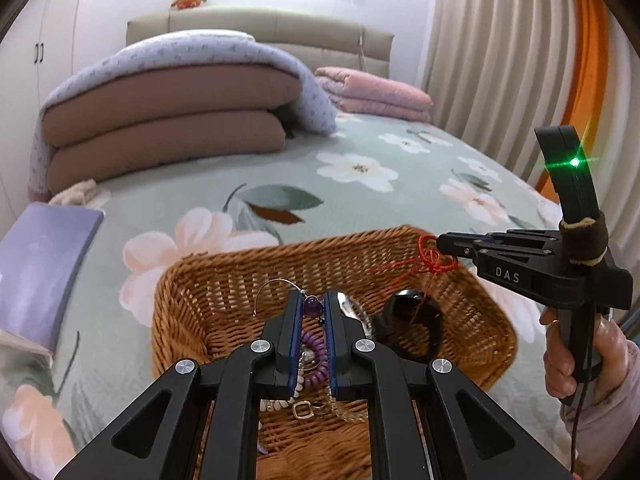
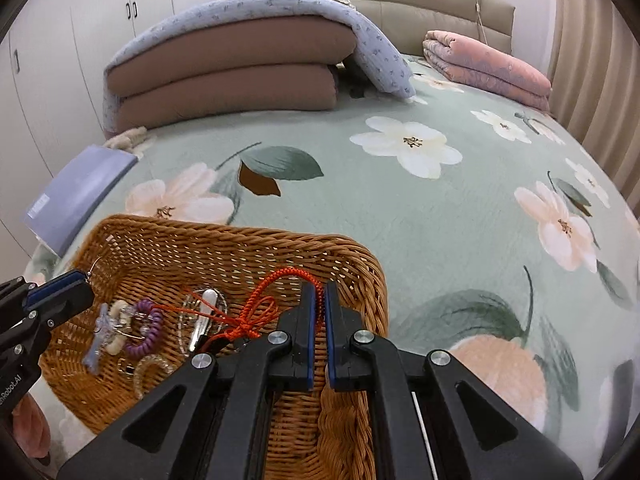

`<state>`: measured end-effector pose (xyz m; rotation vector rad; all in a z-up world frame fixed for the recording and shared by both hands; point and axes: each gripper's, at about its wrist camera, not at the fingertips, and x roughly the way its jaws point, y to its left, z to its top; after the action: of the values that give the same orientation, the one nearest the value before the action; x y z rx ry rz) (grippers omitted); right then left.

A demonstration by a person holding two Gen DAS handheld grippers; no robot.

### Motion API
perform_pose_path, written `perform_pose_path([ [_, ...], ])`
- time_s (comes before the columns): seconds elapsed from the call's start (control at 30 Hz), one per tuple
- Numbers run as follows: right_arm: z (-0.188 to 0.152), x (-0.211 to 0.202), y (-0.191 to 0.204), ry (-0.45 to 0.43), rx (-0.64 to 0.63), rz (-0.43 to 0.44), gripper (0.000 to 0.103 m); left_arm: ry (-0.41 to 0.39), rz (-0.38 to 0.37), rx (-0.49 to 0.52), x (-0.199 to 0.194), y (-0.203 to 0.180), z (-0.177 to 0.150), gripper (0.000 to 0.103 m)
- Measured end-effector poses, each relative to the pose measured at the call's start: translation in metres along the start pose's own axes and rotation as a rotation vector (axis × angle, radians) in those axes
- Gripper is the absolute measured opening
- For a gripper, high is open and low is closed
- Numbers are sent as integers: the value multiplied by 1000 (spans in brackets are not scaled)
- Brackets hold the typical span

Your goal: Organize jewelry

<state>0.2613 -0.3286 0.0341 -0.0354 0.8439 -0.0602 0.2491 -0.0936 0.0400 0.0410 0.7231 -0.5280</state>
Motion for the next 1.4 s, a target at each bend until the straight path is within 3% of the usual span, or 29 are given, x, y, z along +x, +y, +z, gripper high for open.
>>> perform_pose_path([
  [0.2,-1,3,0,17,13,20,7,34,5,-22,16,5,-4,11],
  [0.3,-3,-3,-4,9,22,24,20,51,-23,-60,18,12,-6,15],
  [0.33,-5,-7,-5,1,21,22,29,51,-33,-64,16,13,-7,17],
  [0.43,-11,-23,-3,-16,19,40,32,32,-39,-58,6,13,-10,46],
  [0.47,-14,-30,-2,-22,17,48,32,17,-37,-55,0,12,-11,52],
  [0.77,-52,-119,22,-133,-15,123,32,-141,-19,-33,-96,-4,-20,53],
  [0.83,-64,-140,29,-154,-21,129,33,-197,-2,-17,-125,-10,-26,59],
  [0.9,-74,-156,34,-172,-21,140,39,-243,10,-11,-152,-15,-34,73],
  [0.97,-86,-171,39,-191,-12,138,47,-284,27,-15,-176,-19,-43,75],
  [1.1,-111,-194,47,-225,-4,132,50,-312,55,-57,-205,-23,-61,76],
  [1.2,-135,-202,52,-232,1,117,67,-310,113,-97,-214,-26,-78,76],
  [1.3,-156,-200,56,-228,-21,84,71,-286,193,-117,-210,-32,-100,76],
  [1.4,-172,-194,55,-242,-19,49,71,-198,215,-99,-189,-36,-123,76],
])
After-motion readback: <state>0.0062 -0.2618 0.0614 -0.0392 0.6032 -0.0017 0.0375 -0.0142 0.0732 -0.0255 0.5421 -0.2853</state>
